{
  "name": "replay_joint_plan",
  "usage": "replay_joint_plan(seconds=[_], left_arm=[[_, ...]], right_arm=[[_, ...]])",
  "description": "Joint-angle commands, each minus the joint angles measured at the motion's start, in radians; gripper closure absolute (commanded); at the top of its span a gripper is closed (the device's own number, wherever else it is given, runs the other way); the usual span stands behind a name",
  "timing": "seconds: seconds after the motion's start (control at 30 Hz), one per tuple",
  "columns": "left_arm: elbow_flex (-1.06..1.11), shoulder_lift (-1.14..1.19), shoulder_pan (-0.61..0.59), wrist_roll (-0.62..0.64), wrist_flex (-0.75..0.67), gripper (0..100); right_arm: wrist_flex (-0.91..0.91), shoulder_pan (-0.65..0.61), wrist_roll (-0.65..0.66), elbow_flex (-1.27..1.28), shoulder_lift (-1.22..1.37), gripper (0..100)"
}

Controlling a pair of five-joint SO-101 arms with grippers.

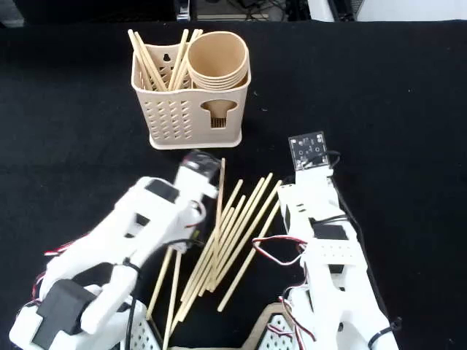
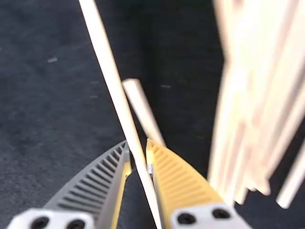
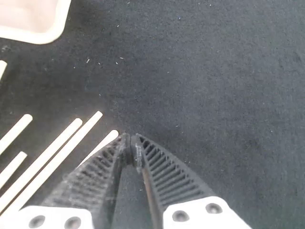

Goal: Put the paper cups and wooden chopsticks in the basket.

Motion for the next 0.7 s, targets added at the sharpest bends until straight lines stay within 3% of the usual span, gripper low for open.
replay_joint_plan(seconds=[0.0, 0.2, 0.33, 0.53, 0.67], left_arm=[[-0.005, -0.008, 0.087, 0.005, 0.061, 97], [0.047, -0.005, 0.091, 0.009, -0.014, 97], [0.059, 0.005, 0.062, 0.109, -0.034, 97], [0.065, 0.005, 0.002, 0.129, -0.028, 86], [0.081, 0.005, 0.013, 0.129, -0.037, 84]], right_arm=[[-0.02, -0.011, 0.0, -0.002, -0.021, 97.3], [-0.02, -0.011, 0.0, -0.002, -0.021, 97.3], [-0.02, -0.011, 0.0, -0.002, -0.021, 97.3], [-0.02, -0.011, 0.0, -0.002, -0.021, 97.3], [-0.02, -0.011, 0.0, -0.002, -0.021, 97.3]])
